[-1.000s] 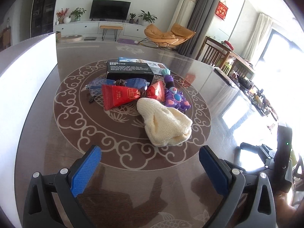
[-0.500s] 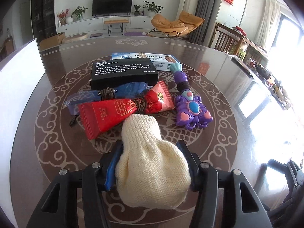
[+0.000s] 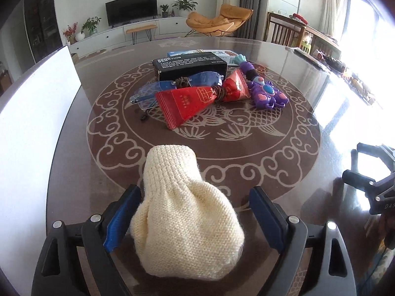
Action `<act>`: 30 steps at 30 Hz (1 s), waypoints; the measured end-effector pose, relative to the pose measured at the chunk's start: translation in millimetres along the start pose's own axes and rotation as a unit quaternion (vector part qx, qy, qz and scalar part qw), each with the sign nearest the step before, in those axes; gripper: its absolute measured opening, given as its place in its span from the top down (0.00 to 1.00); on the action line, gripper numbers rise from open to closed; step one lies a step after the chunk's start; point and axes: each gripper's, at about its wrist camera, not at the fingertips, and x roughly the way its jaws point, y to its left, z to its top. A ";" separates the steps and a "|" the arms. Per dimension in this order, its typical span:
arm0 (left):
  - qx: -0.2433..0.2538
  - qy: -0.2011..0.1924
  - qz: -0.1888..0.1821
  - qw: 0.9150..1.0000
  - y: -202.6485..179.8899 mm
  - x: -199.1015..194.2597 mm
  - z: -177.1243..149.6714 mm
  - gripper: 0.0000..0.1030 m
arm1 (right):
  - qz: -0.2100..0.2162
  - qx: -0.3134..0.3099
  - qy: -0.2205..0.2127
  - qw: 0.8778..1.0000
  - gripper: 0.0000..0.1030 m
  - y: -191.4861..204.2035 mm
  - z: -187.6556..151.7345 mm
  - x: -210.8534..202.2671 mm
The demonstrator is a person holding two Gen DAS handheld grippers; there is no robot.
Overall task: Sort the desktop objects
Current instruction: 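Grasp purple toy wand with right tool while left tool lifts cream mitten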
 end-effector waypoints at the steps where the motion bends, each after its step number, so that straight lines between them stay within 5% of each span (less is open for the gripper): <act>1: -0.001 0.007 -0.006 1.000 -0.2 2.2 0.5 0.00 | 0.000 -0.001 0.000 1.000 0.00 -0.1 -0.1 0.0; 7: -0.010 0.005 -0.007 1.000 3.8 1.4 -3.4 0.00 | 0.022 0.001 0.022 1.000 0.00 -5.4 18.3 8.2; 14: -0.010 0.005 -0.008 1.000 3.4 1.2 -3.4 0.00 | 0.051 0.059 -0.023 0.997 0.03 -1.4 118.8 28.4; 17: -0.010 0.005 -0.009 1.000 3.2 -0.2 -3.1 0.00 | 0.045 0.062 0.004 0.997 0.28 14.8 152.2 58.7; 23: -0.009 0.005 -0.008 1.000 1.8 -1.2 -2.4 0.00 | 0.043 0.052 0.013 0.998 0.38 45.6 172.9 91.1; 25: -0.009 0.005 -0.009 1.000 2.0 -1.3 -1.7 0.00 | 0.036 0.030 0.023 0.999 0.60 55.4 171.6 97.8; 30: -0.009 0.005 -0.009 1.000 2.1 -1.2 -1.9 0.00 | 0.041 0.008 0.015 0.999 0.67 59.8 149.5 89.6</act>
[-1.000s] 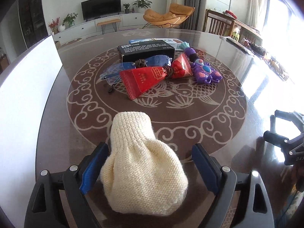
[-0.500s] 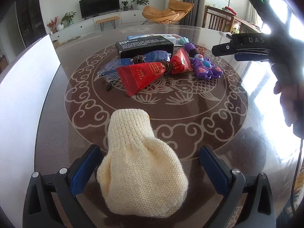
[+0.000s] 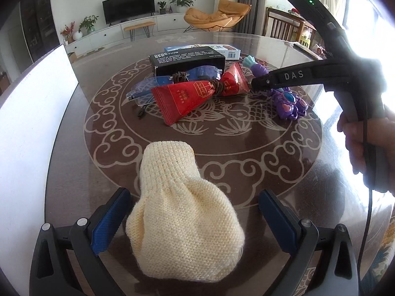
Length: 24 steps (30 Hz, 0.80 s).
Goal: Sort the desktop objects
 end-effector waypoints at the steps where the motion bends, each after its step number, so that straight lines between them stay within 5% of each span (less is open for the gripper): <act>1: 0.000 0.000 0.000 1.000 -0.4 -0.1 0.0 0.00 | 0.004 -0.005 -0.001 1.000 0.67 -0.3 -8.3 -5.1; 9: 0.000 0.000 0.000 1.000 0.4 0.1 -0.1 0.00 | 0.016 -0.042 -0.022 0.999 0.66 -9.3 -107.4 -69.4; 11: 0.000 0.000 0.000 1.000 0.5 0.1 -0.1 0.00 | 0.007 -0.050 -0.035 0.998 0.48 -9.3 -123.7 -76.0; 12: 0.000 0.000 0.002 1.000 0.3 0.2 -0.4 0.00 | 0.005 -0.051 -0.038 0.998 0.25 -10.4 -129.0 -76.2; 13: 0.000 0.000 0.003 1.000 -0.1 0.0 -0.8 0.00 | 0.010 -0.044 -0.037 0.998 0.20 -12.6 -132.0 -77.3; 24: -0.003 -0.001 0.004 1.000 -0.5 -0.2 -1.3 0.00 | -0.008 -0.042 -0.020 0.999 0.05 -15.5 -121.0 -68.1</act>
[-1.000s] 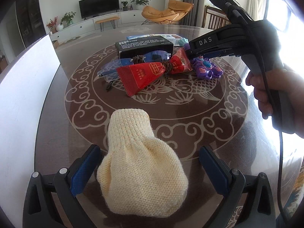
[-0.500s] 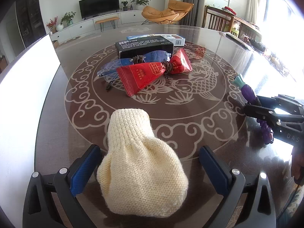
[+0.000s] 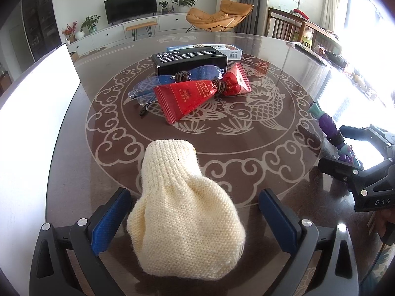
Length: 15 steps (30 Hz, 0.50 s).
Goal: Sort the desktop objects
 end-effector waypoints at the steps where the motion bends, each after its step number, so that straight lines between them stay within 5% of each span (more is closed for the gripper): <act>1: 0.000 0.000 0.000 1.000 -0.1 0.0 0.0 0.00 | -0.003 -0.003 0.002 1.000 0.04 1.2 0.1 1.4; 15: -0.001 0.000 0.000 1.000 0.4 0.5 0.2 0.00 | -0.007 -0.003 0.008 1.000 0.00 -0.5 0.6 2.8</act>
